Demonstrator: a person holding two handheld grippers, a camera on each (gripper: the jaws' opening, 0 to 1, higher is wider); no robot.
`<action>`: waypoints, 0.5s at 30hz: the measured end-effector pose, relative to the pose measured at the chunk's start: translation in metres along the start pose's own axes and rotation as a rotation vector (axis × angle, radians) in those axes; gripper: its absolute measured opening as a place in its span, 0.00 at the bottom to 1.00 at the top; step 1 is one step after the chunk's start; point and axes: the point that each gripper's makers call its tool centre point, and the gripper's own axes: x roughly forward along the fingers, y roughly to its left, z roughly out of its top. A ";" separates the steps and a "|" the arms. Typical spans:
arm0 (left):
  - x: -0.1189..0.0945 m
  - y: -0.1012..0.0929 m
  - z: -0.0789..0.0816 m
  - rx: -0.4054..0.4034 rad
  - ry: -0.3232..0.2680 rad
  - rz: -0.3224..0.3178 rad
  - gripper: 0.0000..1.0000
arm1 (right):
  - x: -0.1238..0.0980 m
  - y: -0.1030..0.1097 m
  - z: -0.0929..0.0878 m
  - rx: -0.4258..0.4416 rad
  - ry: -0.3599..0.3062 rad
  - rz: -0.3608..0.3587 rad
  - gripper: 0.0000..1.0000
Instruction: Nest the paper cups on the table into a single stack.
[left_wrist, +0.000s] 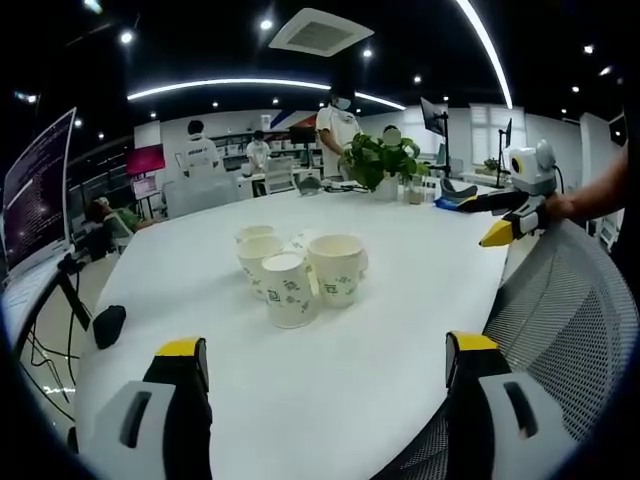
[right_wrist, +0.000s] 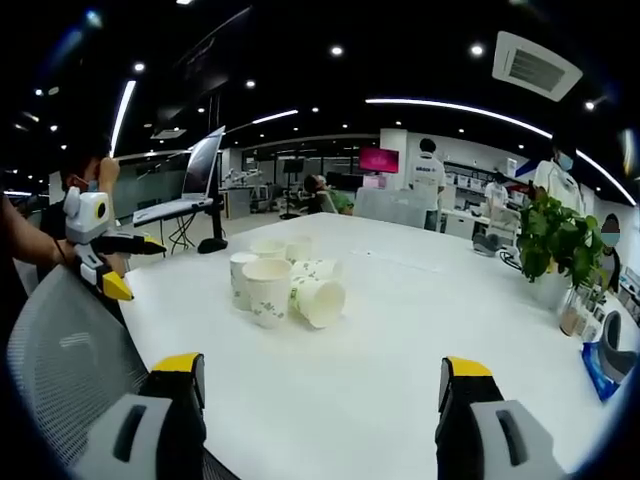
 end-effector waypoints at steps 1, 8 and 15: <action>0.000 0.000 0.001 -0.003 -0.003 0.001 0.98 | 0.000 0.000 0.000 -0.001 -0.002 0.000 0.99; -0.001 0.000 0.003 -0.009 -0.013 0.001 0.99 | 0.000 0.001 0.002 -0.018 -0.011 0.003 0.99; -0.001 0.001 0.004 -0.013 -0.020 0.000 0.97 | 0.001 0.004 0.002 -0.052 -0.010 0.014 0.98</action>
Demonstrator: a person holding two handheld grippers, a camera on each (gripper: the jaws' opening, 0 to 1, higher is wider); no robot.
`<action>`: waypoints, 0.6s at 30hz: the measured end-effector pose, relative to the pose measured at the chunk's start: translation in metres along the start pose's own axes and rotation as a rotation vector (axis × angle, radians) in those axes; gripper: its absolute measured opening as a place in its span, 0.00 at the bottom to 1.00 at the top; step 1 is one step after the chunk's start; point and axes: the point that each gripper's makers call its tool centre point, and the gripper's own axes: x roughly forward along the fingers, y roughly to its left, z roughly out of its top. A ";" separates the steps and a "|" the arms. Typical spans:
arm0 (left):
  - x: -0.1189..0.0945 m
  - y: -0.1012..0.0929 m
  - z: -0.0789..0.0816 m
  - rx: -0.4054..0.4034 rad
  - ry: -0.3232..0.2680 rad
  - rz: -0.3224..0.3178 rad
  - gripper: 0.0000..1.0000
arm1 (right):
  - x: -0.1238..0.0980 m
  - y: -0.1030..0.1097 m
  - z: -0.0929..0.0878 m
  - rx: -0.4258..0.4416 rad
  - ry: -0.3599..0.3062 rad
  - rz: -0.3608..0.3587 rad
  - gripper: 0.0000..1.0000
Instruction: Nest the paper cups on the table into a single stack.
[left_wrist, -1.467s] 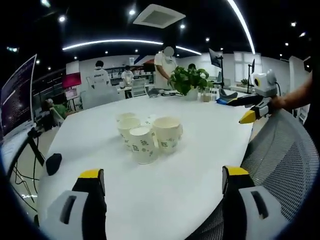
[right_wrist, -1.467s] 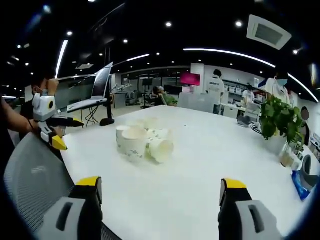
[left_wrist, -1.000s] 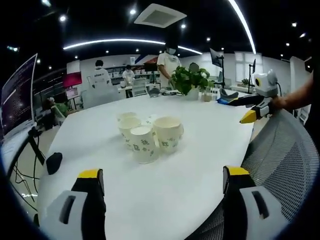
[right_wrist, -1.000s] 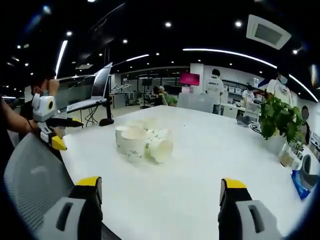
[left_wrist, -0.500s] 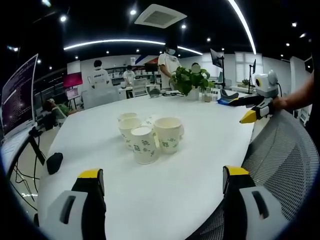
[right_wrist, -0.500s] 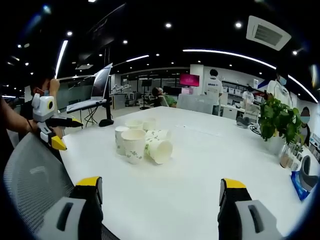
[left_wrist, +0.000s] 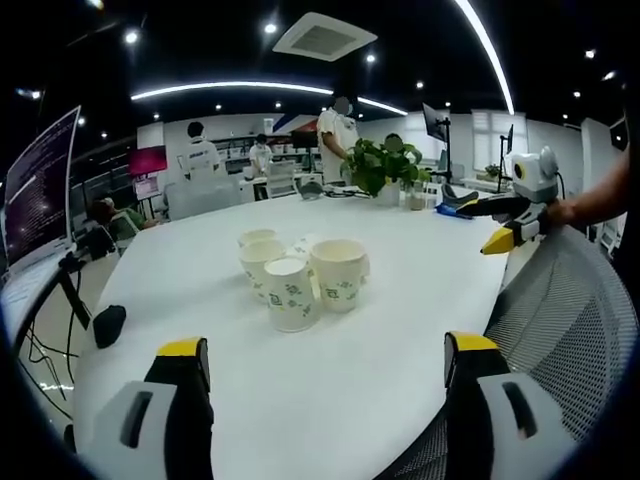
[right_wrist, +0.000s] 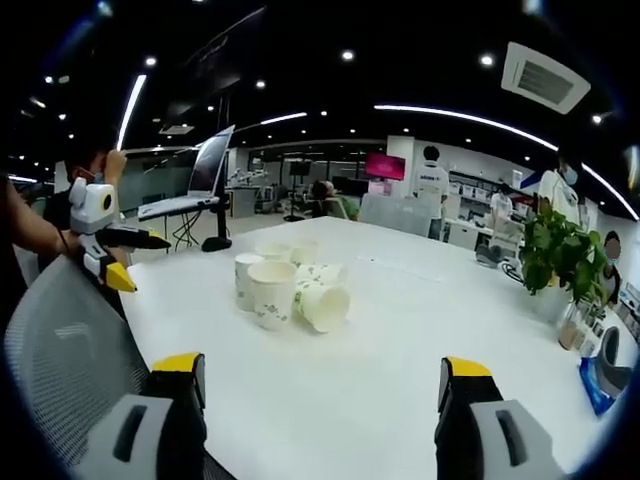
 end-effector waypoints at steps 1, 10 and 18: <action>0.000 0.001 0.001 0.004 -0.006 0.003 0.97 | 0.000 0.002 0.001 -0.007 0.000 0.005 0.97; 0.000 0.000 0.000 0.004 0.001 0.000 0.95 | 0.001 0.008 0.007 -0.060 -0.033 0.030 0.93; -0.001 0.000 0.003 -0.018 -0.008 0.007 0.92 | 0.001 0.010 0.007 -0.074 -0.034 0.040 0.94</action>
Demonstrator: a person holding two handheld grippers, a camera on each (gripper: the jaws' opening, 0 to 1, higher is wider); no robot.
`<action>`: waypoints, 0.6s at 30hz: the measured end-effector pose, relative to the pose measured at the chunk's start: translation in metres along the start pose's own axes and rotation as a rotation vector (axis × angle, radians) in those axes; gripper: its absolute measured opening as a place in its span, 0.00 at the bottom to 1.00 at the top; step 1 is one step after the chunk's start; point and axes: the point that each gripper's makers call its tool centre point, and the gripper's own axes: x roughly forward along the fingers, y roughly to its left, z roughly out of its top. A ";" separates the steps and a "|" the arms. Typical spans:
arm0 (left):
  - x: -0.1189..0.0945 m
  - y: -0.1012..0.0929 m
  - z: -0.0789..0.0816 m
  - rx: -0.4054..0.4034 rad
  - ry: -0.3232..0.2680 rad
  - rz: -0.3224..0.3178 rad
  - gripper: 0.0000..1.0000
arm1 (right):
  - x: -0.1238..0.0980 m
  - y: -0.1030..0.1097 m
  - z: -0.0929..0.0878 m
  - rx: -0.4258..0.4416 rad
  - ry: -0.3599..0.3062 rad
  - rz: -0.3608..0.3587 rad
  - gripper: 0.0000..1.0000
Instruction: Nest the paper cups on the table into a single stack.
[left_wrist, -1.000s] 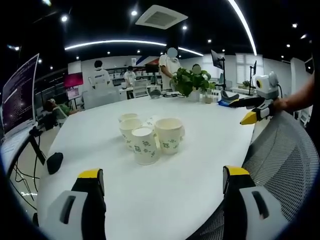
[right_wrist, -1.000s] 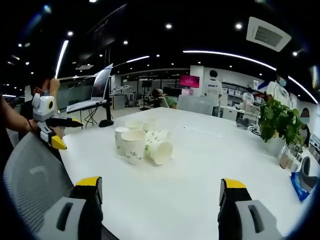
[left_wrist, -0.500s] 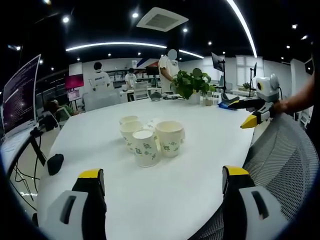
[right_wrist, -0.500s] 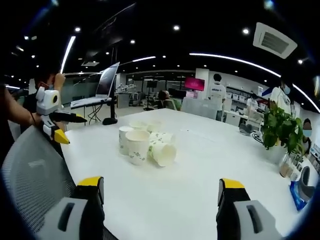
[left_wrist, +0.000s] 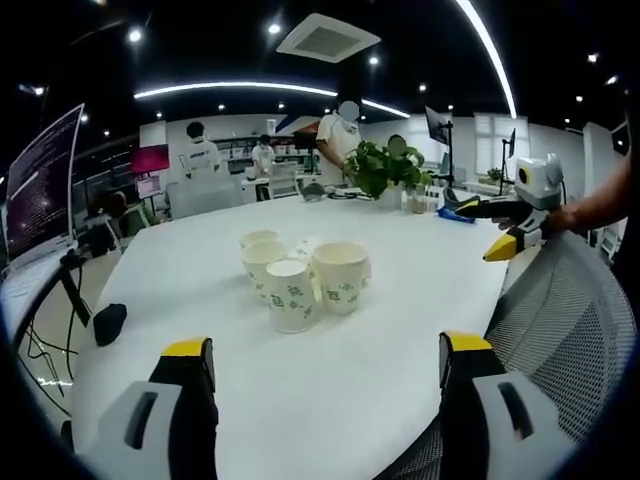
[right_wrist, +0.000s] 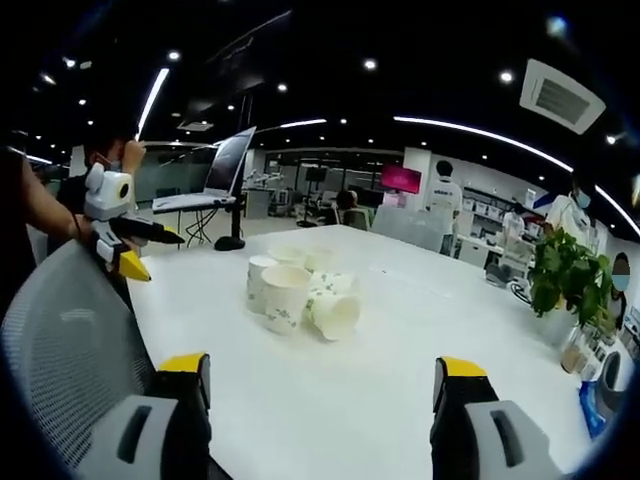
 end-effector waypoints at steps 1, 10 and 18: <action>0.000 0.000 0.001 -0.005 0.001 0.004 0.91 | 0.000 0.001 -0.001 0.002 0.004 0.005 0.94; 0.000 0.001 0.003 -0.017 0.007 0.002 0.85 | 0.000 0.002 -0.002 -0.022 0.024 -0.002 0.92; 0.007 0.006 0.018 -0.005 0.005 -0.026 0.81 | 0.001 0.002 -0.005 0.001 0.041 0.000 0.90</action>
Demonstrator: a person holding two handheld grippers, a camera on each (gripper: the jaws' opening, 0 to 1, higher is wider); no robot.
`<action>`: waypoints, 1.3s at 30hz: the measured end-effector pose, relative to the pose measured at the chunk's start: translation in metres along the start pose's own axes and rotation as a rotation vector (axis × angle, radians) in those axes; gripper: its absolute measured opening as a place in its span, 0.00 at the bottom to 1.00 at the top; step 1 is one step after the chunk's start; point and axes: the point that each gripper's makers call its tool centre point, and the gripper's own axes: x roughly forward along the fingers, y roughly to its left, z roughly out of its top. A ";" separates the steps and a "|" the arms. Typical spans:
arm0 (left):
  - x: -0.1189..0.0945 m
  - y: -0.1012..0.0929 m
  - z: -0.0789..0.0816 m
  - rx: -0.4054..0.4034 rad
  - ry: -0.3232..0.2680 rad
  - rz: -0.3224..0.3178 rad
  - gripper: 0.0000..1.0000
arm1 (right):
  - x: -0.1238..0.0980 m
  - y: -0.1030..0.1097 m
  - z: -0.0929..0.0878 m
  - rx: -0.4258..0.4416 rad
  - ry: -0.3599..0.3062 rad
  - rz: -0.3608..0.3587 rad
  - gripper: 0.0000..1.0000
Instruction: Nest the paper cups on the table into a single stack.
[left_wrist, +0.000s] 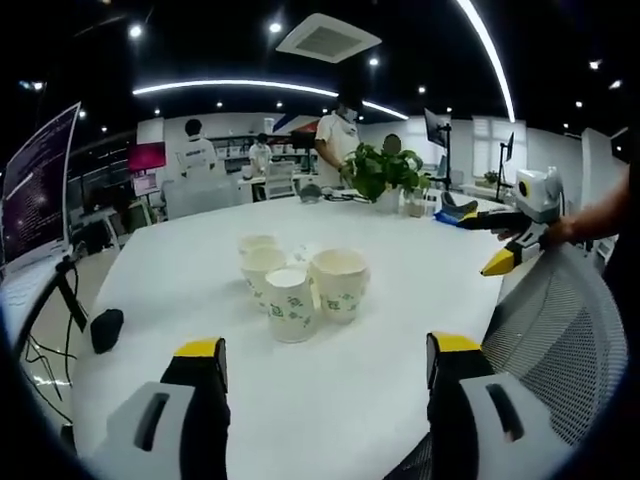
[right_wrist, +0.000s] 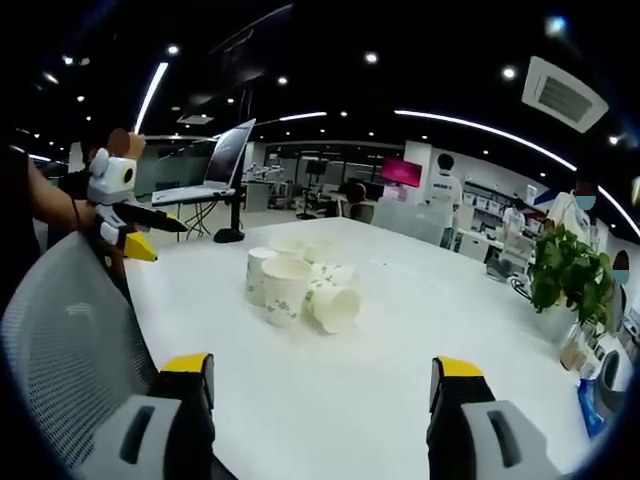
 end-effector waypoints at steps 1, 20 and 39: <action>0.002 0.003 0.004 0.003 -0.003 -0.001 0.80 | 0.000 0.000 -0.001 0.000 0.004 0.002 0.90; 0.064 -0.001 0.036 0.131 0.034 -0.125 0.66 | -0.001 -0.003 -0.002 0.019 0.009 -0.007 0.86; 0.121 -0.061 0.055 0.350 0.067 -0.367 0.33 | -0.001 -0.005 -0.007 0.022 0.030 -0.007 0.81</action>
